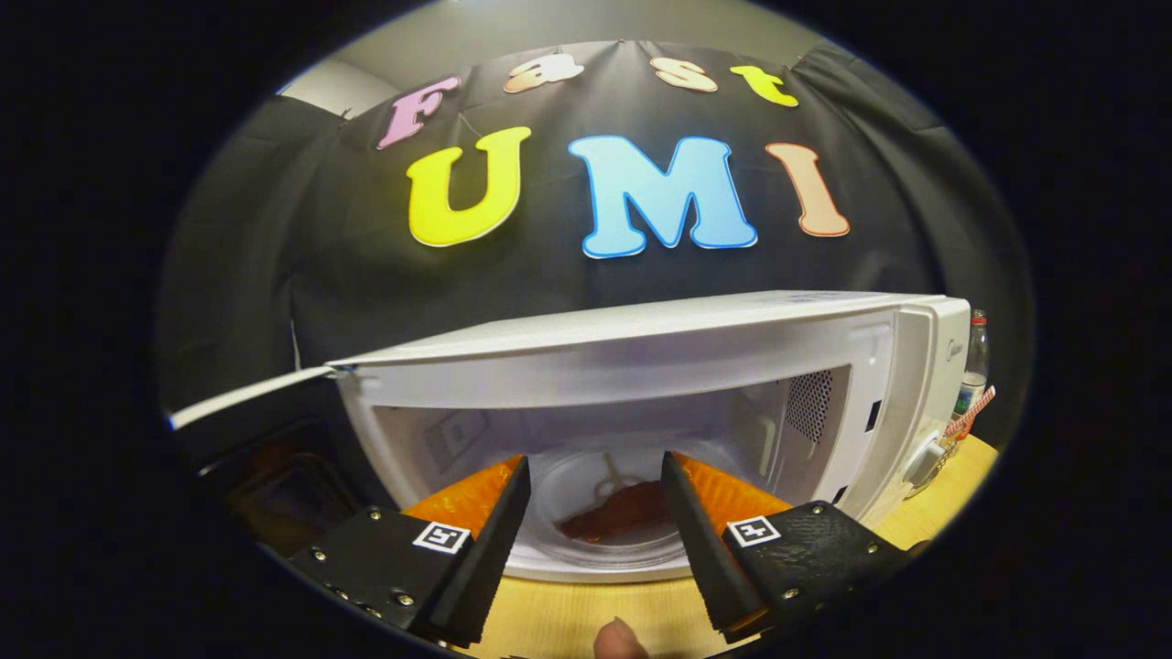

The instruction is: Open the microwave, put the food inside, and close the microwave door.

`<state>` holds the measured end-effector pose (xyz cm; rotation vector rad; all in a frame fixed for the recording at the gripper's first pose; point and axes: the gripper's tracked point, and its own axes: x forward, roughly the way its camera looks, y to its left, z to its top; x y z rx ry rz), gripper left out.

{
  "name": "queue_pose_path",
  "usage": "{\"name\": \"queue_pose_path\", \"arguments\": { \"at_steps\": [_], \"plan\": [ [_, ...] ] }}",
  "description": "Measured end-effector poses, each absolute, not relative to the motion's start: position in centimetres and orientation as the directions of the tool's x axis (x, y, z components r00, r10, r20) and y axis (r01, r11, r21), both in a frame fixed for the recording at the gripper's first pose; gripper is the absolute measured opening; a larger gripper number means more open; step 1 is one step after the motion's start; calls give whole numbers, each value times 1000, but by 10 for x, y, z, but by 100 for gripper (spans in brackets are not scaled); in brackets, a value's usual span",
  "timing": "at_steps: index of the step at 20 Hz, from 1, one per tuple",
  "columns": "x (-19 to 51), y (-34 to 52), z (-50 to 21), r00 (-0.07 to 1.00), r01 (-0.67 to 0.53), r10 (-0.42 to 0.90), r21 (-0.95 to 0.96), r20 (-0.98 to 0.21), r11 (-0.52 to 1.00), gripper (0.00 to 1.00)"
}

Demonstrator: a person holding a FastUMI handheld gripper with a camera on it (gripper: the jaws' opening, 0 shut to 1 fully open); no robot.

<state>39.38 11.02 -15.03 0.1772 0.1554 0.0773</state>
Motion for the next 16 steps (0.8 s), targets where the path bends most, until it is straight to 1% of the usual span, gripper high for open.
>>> {"name": "queue_pose_path", "arguments": {
  "at_steps": [2, 10, 16],
  "plan": [
    [359, 124, -126, 978, -143, 171, 208, -123, 968, 87],
    [221, 169, -45, 921, -378, 389, 204, -13, 903, 87],
    [120, 229, -9, 831, -556, 552, 171, 72, 814, 87]
  ]
}}
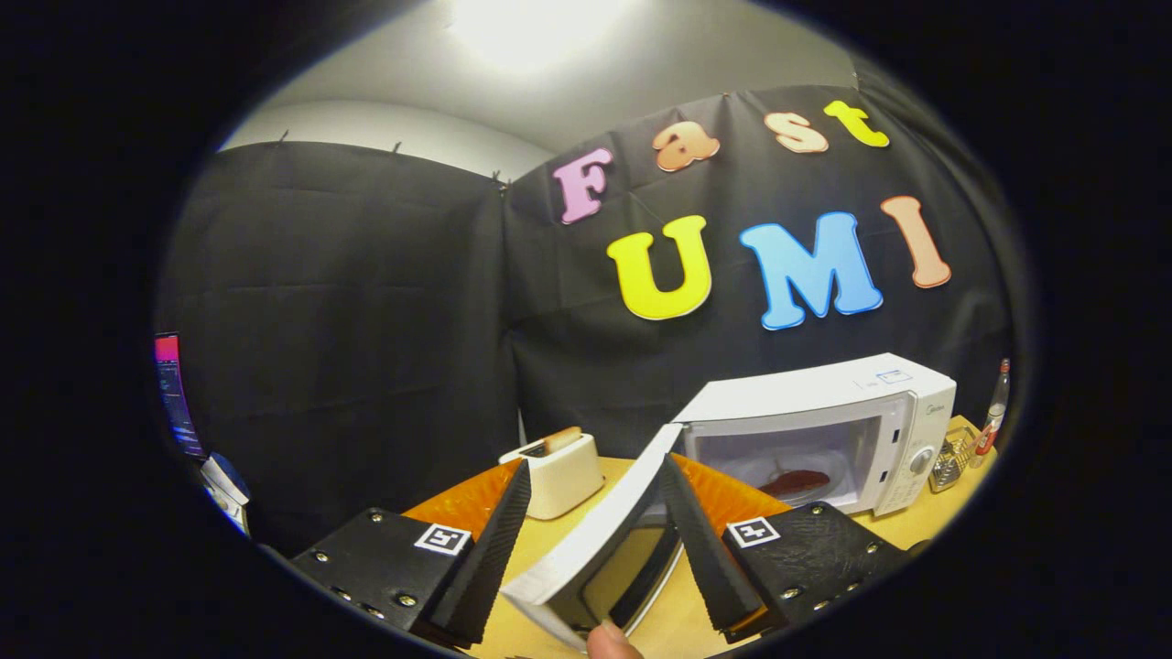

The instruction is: Open the microwave, put the food inside, and close the microwave door.

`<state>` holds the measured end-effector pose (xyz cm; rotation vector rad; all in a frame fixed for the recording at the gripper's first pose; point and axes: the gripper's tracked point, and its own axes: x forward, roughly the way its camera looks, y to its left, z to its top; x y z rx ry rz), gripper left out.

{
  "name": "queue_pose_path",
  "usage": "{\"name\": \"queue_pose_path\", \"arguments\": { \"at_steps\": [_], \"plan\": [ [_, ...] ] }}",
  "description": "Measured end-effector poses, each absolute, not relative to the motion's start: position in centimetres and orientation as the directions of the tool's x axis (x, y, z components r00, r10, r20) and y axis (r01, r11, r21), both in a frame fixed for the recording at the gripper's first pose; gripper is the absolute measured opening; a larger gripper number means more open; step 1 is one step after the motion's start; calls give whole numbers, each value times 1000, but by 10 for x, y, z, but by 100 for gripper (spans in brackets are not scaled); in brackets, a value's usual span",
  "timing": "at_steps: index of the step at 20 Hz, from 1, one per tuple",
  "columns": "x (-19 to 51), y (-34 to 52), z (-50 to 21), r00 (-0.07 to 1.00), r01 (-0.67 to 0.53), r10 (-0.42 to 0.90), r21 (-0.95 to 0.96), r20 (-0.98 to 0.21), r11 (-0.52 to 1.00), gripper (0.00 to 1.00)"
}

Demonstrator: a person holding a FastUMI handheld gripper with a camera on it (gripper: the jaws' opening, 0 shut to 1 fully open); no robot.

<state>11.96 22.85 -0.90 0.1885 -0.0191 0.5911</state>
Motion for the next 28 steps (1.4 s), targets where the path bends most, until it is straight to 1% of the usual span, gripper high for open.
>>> {"name": "queue_pose_path", "arguments": {
  "at_steps": [2, 5, 7, 11, 12, 13, 14, 15, 17, 18, 19, 20, 23, 26, 28],
  "plan": [
    [91, 250, -7, 805, -593, 586, 94, 87, 800, 87],
    [56, 287, -11, 762, -640, 630, 26, 148, 768, 87],
    [50, 310, -38, 756, -651, 648, 6, 94, 759, 87],
    [52, 341, -91, 729, -684, 685, 55, 4, 728, 86],
    [58, 343, -103, 728, -683, 685, 59, -19, 728, 82],
    [66, 339, -113, 745, -664, 666, 53, -39, 746, 70],
    [79, 331, -122, 775, -628, 629, 42, -51, 777, 63],
    [90, 318, -127, 813, -579, 580, 33, -59, 815, 41],
    [100, 311, -138, 810, -579, 583, 72, -63, 812, 16],
    [108, 313, -142, 807, -580, 587, 93, -65, 809, 11],
    [102, 309, -147, 803, -583, 590, 98, -80, 806, 1],
    [103, 301, -147, 815, -569, 574, 85, -75, 818, 1],
    [113, 261, -143, 878, -473, 475, 34, -60, 880, 1],
    [119, 230, -146, 891, -442, 447, 75, -81, 894, 1],
    [129, 198, -143, 915, -392, 394, 39, -85, 919, 1]
  ]
}}
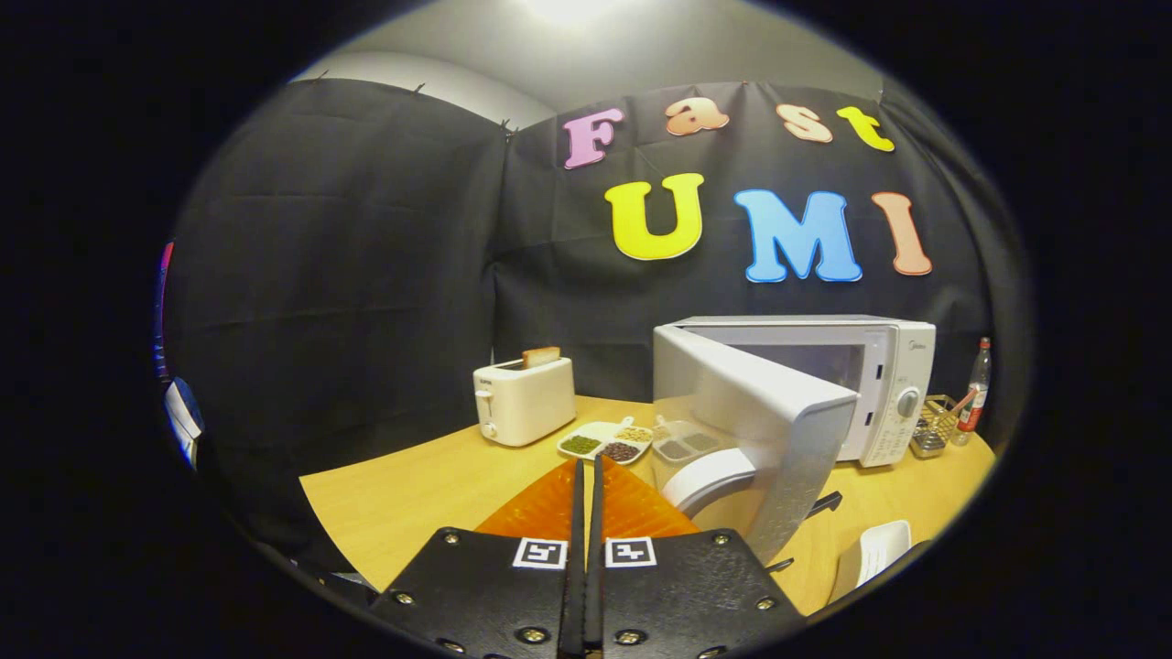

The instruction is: Open the microwave, put the food inside, and close the microwave door.

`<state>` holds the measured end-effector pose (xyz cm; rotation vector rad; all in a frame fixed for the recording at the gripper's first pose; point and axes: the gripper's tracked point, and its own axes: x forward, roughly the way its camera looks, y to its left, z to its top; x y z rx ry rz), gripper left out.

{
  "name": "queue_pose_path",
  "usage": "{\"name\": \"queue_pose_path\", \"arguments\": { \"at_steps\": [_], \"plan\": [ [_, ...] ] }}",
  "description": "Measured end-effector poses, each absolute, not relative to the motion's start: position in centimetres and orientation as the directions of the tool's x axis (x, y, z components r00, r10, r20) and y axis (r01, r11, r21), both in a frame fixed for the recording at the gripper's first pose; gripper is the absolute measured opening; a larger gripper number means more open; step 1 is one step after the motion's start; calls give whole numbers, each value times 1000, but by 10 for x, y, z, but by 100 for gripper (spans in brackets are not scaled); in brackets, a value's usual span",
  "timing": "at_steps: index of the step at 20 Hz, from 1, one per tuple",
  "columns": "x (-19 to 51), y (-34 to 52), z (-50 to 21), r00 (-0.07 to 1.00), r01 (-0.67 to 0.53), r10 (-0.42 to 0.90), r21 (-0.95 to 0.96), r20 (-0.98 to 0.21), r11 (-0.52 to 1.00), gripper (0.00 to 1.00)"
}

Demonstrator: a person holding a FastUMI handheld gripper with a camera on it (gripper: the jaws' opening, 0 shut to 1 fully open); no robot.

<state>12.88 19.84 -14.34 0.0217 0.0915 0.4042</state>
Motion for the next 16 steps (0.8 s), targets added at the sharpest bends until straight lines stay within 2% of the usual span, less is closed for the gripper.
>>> {"name": "queue_pose_path", "arguments": {
  "at_steps": [7, 11, 16],
  "plan": [
    [178, 105, -142, 972, -221, 222, 13, -81, 975, 1],
    [211, 61, -148, 983, -138, 139, 15, -123, 990, 1],
    [252, 13, -147, 993, -32, 30, -15, -112, 999, 1]
  ]
}}
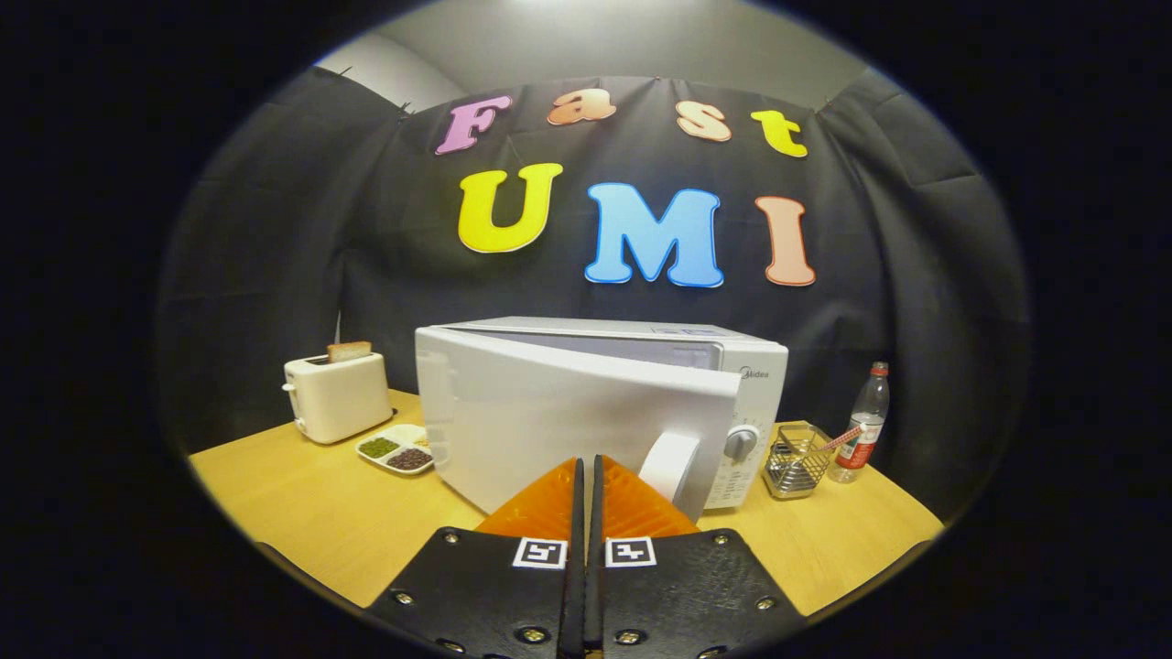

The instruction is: Open the microwave, put the food inside, and close the microwave door.

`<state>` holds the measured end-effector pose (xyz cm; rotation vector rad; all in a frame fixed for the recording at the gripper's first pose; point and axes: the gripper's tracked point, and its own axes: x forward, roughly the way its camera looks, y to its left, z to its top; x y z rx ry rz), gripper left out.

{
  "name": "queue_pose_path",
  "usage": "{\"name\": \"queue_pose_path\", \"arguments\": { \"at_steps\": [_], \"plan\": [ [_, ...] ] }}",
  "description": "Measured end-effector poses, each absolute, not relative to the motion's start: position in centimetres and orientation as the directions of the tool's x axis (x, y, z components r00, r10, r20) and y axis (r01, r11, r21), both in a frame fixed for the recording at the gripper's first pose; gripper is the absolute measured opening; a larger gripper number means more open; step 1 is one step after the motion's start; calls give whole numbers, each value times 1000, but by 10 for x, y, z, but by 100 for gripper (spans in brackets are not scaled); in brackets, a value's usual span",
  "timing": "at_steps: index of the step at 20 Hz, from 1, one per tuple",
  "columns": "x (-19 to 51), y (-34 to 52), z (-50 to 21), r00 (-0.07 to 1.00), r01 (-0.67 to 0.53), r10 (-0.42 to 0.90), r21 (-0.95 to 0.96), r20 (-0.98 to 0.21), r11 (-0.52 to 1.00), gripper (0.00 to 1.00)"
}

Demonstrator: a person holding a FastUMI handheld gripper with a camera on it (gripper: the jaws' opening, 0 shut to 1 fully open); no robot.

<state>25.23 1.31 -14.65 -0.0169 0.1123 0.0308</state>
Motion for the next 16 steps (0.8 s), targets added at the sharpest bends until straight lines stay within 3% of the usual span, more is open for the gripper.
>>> {"name": "queue_pose_path", "arguments": {
  "at_steps": [16],
  "plan": [
    [354, -22, -155, 988, 116, -125, -96, -86, 989, 1]
  ]
}}
